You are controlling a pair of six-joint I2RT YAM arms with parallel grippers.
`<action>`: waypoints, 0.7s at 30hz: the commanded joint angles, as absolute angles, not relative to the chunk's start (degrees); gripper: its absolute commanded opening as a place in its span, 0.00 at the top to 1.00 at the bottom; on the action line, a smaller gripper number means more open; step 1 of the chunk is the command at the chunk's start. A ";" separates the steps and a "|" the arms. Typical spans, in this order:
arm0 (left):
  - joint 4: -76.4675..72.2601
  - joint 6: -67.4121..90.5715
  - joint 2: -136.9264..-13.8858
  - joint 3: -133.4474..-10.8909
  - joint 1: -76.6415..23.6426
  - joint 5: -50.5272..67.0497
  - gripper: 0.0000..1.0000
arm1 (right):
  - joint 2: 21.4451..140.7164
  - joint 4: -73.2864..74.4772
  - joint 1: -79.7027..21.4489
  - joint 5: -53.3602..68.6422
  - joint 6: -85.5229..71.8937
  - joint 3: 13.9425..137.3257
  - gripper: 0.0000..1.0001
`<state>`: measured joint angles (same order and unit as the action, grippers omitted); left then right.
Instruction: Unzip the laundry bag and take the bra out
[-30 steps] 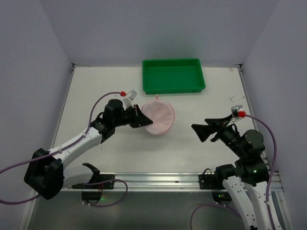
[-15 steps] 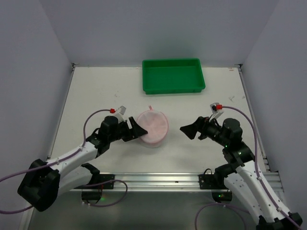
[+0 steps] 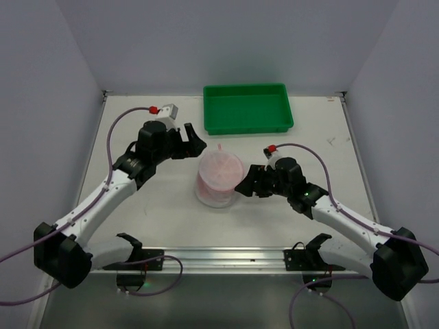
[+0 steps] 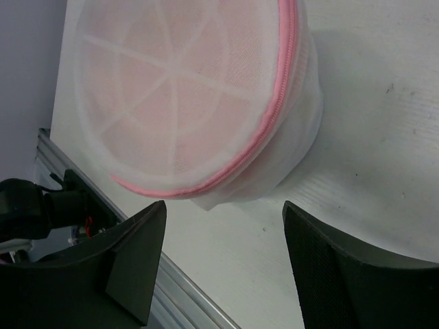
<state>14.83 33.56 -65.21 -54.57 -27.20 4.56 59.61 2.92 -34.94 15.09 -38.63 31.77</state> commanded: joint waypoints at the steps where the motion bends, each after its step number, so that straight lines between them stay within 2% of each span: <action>1: 14.42 26.55 -75.02 -60.71 -26.11 7.29 0.11 | 60.99 -3.60 -36.03 11.17 -41.74 34.98 0.30; 5: 12.22 25.66 -85.32 -66.44 -26.01 13.07 0.20 | 62.66 -6.32 -36.39 10.37 -43.51 33.93 0.30; 11: 9.76 28.47 -92.11 -66.63 -26.02 20.29 0.44 | 66.08 -6.86 -36.48 10.55 -43.68 34.98 0.30; 16: 6.86 31.90 -82.30 -53.39 -26.10 18.29 0.69 | 69.17 -4.13 -36.47 9.06 -39.65 38.31 0.32; 18: 5.89 34.62 -76.07 -48.54 -26.10 16.88 0.75 | 70.74 -2.29 -36.47 7.92 -36.41 40.86 0.32; 21: 5.19 38.31 -68.50 -39.31 -26.45 15.21 0.76 | 73.20 -0.18 -36.39 6.42 -32.19 45.52 0.32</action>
